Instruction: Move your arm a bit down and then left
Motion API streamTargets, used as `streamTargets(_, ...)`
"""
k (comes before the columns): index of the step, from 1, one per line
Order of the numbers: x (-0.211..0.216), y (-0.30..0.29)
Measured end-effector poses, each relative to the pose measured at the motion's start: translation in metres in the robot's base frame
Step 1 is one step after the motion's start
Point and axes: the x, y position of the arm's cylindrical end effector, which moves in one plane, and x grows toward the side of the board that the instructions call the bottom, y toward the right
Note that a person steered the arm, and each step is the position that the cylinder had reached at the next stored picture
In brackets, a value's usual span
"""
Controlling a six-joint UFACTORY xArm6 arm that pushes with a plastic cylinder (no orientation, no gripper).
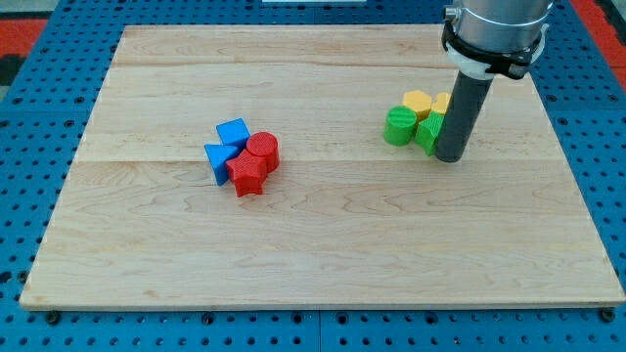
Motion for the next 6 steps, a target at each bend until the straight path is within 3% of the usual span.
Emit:
streamTargets(3, -0.002, -0.02)
streamTargets(5, 0.041, -0.027)
streamTargets(6, 0.042, -0.096)
